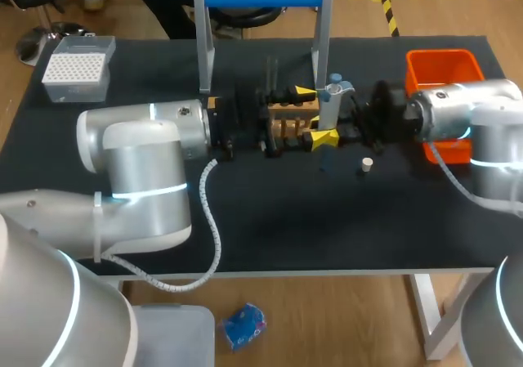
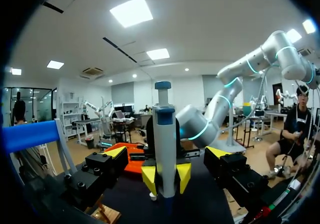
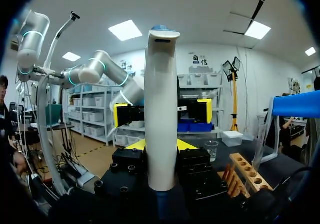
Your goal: Invert the test tube, pick up the pipette, mount the tip to pipette, aspirate from beaker and dispense into the tube, eject the tip, return the pipette, and cap with the stopper.
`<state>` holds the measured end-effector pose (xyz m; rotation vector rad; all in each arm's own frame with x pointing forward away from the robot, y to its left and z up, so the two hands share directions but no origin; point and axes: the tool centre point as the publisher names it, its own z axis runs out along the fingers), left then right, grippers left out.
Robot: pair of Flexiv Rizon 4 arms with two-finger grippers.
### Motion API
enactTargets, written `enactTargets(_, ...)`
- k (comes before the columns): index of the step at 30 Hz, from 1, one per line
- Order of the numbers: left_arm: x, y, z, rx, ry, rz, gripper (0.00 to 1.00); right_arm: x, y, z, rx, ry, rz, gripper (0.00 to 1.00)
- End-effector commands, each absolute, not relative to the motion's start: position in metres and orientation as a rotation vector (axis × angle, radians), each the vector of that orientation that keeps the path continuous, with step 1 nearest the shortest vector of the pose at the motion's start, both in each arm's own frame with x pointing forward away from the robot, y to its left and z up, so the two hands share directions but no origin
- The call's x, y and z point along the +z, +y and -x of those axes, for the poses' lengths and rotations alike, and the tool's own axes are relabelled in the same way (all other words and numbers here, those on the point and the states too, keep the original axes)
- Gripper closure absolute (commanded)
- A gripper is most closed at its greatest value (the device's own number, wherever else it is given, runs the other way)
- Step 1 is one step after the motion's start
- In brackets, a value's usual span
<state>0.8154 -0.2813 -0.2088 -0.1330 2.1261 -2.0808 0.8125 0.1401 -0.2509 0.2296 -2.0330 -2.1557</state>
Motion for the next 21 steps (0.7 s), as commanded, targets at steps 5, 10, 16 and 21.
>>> enactTargets(5, -0.209, -0.283, -0.815, -2.078, 2.124, 0.137, 0.0, -0.252, 0.15, -0.818, -2.154, -2.03, -0.236, 1.0)
enactTargets(10, -0.209, -0.283, -0.815, -2.078, 2.124, 0.137, 0.0, -0.252, 0.156, -0.818, -2.155, -2.022, -0.253, 1.0)
enactTargets(16, -0.209, -0.283, -0.815, -2.078, 2.124, 0.137, 0.0, -0.25, 0.159, -0.82, -2.154, -2.023, -0.269, 1.0)
enactTargets(21, -0.209, -0.283, -0.815, -2.078, 2.124, 0.137, 0.0, -0.251, 0.16, -0.82, -2.155, -2.031, -0.268, 1.0)
